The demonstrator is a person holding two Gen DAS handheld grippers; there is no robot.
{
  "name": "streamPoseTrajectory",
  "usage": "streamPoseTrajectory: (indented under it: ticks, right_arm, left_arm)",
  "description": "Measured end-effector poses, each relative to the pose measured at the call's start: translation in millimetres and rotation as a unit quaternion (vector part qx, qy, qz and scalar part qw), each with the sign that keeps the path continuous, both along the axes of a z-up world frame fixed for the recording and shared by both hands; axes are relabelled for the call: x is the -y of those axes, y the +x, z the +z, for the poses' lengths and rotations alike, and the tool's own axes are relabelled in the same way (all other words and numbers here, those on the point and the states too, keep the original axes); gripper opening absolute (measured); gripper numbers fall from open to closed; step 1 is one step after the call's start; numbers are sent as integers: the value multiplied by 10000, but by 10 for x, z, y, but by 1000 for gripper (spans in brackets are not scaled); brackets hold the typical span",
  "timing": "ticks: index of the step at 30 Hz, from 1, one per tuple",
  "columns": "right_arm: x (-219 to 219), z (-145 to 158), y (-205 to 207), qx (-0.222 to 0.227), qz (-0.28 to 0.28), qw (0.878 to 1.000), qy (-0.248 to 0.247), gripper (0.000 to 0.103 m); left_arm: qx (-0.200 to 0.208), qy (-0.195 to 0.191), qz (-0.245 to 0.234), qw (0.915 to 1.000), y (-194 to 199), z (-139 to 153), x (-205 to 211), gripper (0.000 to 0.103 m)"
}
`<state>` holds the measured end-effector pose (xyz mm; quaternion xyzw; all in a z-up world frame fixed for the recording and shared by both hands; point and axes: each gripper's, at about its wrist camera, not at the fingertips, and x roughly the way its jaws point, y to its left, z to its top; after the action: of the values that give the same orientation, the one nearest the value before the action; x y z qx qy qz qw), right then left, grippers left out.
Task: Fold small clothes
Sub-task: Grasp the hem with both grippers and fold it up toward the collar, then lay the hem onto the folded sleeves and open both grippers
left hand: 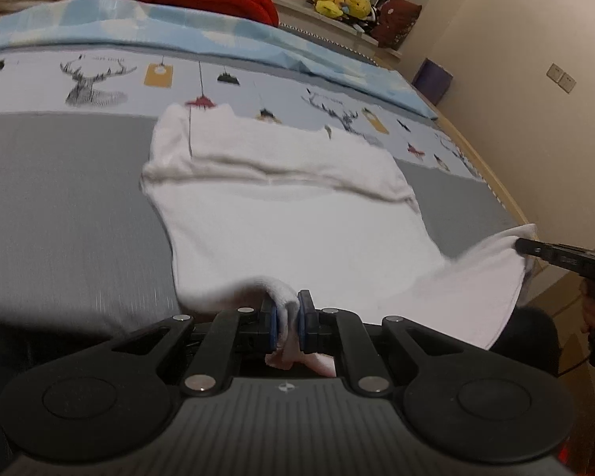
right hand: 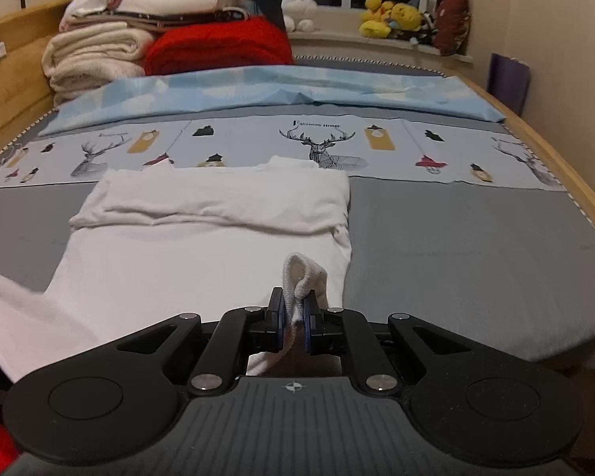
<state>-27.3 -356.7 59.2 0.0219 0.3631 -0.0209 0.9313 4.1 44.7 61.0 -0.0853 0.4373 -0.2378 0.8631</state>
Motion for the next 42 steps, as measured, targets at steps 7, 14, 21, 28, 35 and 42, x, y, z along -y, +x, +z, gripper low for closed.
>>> streamPoseTrajectory:
  ticks: [7,14,21,28,35,42]
  right_arm:
    - [79,6,1410,-399,57,9992,86,9]
    - [468,-424,3178,-703,-1418,9851,677,65]
    - [740,-995,2866,14,-1595,9763,1464,75]
    - [660,-1127,2983,213,-750,9923,966,60]
    - [499,-1339,3329,-226,-1229,9911,460,58]
    - [490,-1272,3347,-220,-1298,9892,640,12]
  left_arm:
    - [-132,108,199,9997,1353,160,163,10]
    - [-417,77,1543,9871,3249,-90,166,54]
    - [-658,-285,2231,9722,3535,-636,-182,86]
    - [-260,-153,1344,9905,3457,-721,20,86]
    - [-269,-36,976,9949,3495,-849,244,86]
    - [-108,330,765,9965,3515,-872,345,73]
